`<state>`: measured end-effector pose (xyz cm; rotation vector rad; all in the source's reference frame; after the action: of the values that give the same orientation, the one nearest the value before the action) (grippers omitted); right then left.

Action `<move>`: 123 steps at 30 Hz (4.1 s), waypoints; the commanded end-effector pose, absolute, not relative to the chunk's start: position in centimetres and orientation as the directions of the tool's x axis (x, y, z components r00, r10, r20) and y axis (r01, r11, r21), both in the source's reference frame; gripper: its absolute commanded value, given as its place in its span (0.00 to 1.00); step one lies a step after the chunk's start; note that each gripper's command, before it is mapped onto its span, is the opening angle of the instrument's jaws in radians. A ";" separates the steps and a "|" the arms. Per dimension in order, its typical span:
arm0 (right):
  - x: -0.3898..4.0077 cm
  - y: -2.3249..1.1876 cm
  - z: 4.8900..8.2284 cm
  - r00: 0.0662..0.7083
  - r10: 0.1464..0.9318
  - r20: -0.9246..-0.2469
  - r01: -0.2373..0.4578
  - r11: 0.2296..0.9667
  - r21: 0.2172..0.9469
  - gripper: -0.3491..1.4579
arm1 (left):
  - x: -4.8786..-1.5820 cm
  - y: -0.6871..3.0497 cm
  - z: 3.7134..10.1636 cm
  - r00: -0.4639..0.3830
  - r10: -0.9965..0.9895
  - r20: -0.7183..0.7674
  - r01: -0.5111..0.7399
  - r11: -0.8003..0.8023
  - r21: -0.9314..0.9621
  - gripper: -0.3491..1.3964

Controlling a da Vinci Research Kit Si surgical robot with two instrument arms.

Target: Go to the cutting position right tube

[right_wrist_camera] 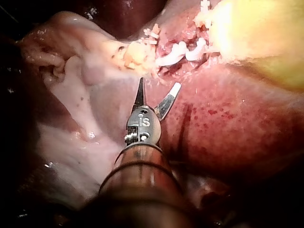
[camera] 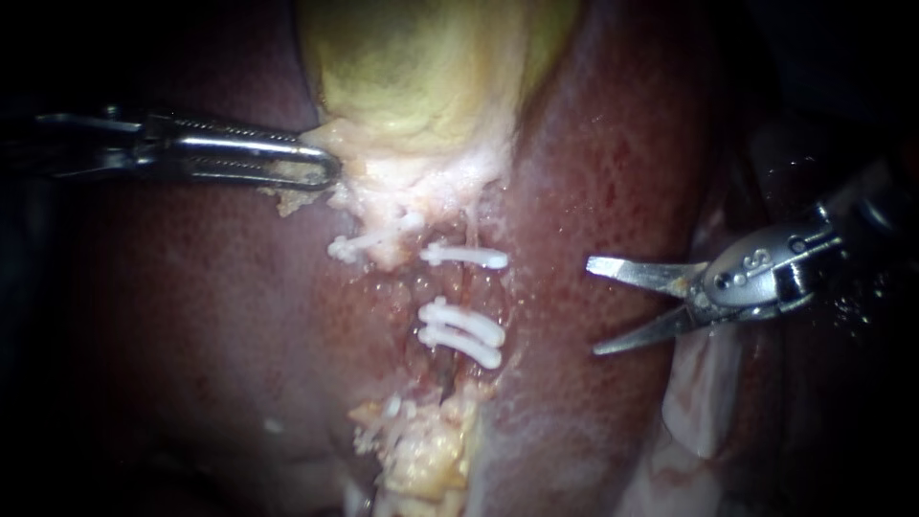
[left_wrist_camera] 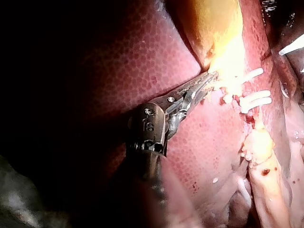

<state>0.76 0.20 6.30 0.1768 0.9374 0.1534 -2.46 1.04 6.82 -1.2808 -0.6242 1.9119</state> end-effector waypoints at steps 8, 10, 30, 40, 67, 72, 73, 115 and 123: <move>0.82 0.19 6.30 0.573 0.210 -0.792 -0.034 0.972 0.233 0.90 | -2.03 1.17 6.33 -0.213 0.804 -0.555 -0.316 -0.595 -0.739 0.00; 0.86 0.19 6.29 0.567 0.212 -0.796 -0.020 0.970 0.244 0.90 | -1.93 1.20 6.22 -0.203 0.807 -0.555 -0.325 -0.590 -0.739 0.00; 1.45 0.47 7.11 0.461 0.456 -0.761 0.047 0.844 0.534 0.89 | -1.99 1.15 6.24 -0.199 0.809 -0.552 -0.334 -0.586 -0.738 0.00; 1.50 0.52 7.31 0.424 0.516 -0.744 0.128 0.779 0.614 0.89 | -2.00 1.15 6.25 -0.198 0.809 -0.553 -0.336 -0.586 -0.738 0.00; 2.20 0.21 7.52 0.429 0.574 -0.697 0.134 0.723 0.678 0.89 | -2.04 1.14 6.23 -0.199 0.810 -0.552 -0.334 -0.585 -0.739 0.00; 2.31 0.20 7.53 0.410 0.597 -0.690 0.148 0.703 0.696 0.88 | -2.06 1.14 6.23 -0.199 0.810 -0.551 -0.332 -0.585 -0.740 0.00; 2.33 0.19 7.52 0.406 0.596 -0.693 0.156 0.702 0.695 0.88 | -2.06 1.14 6.23 -0.199 0.810 -0.551 -0.332 -0.585 -0.740 0.00; 2.67 0.03 7.22 0.305 0.685 -0.661 0.212 0.628 0.749 0.82 | -2.07 1.13 6.22 -0.199 0.810 -0.551 -0.333 -0.585 -0.740 0.00; 2.50 0.02 6.91 0.295 0.696 -0.655 0.227 0.615 0.755 0.82 | -2.07 1.13 6.22 -0.199 0.810 -0.551 -0.333 -0.585 -0.740 0.00</move>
<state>2.48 0.03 6.88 0.9088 1.2730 0.3759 -2.07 1.13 6.23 -1.2712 -0.6072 1.8738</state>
